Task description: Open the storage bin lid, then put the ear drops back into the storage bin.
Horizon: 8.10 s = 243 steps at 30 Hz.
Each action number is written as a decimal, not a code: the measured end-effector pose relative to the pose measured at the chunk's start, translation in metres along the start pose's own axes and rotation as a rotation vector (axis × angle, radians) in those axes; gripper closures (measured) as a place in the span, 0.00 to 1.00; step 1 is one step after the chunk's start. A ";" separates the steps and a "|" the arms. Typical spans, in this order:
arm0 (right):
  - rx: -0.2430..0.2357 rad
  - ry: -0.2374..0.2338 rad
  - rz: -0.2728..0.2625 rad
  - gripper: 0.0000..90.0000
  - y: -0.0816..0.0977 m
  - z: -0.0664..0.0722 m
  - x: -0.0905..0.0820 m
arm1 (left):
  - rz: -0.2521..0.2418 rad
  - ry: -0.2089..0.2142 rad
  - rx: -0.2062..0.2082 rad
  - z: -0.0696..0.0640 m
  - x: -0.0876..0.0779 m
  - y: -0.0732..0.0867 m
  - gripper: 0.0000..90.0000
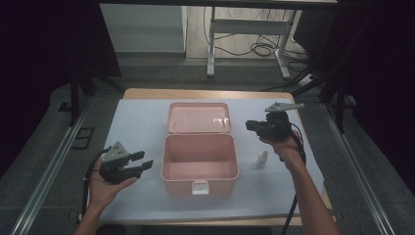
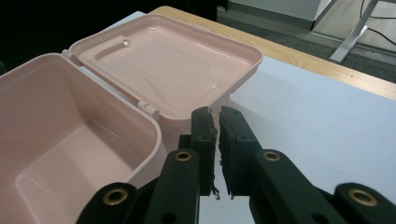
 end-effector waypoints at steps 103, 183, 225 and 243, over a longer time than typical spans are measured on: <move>-0.317 -0.098 0.432 0.67 -0.041 0.076 0.002 | 0.033 0.032 -0.023 -0.005 0.024 0.009 0.53; -0.560 -0.287 0.696 0.65 -0.015 0.188 0.160 | 0.053 0.034 0.008 -0.010 0.028 0.011 0.53; -0.428 -0.291 0.510 0.61 -0.033 0.141 0.084 | 0.043 0.031 -0.005 -0.009 0.027 0.011 0.53; -0.391 -0.266 0.464 0.89 -0.027 0.116 0.064 | 0.036 0.031 -0.002 -0.010 0.024 0.008 0.53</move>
Point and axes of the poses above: each handheld gripper's, and its own axes: x roughly forward along the jaws, y roughly out of its underside, z roughly to its left, the point moved 3 cm from there along x, roughly forward along the jaws, and after that the axes turned 11 degrees about z, right-handed, at the moved point
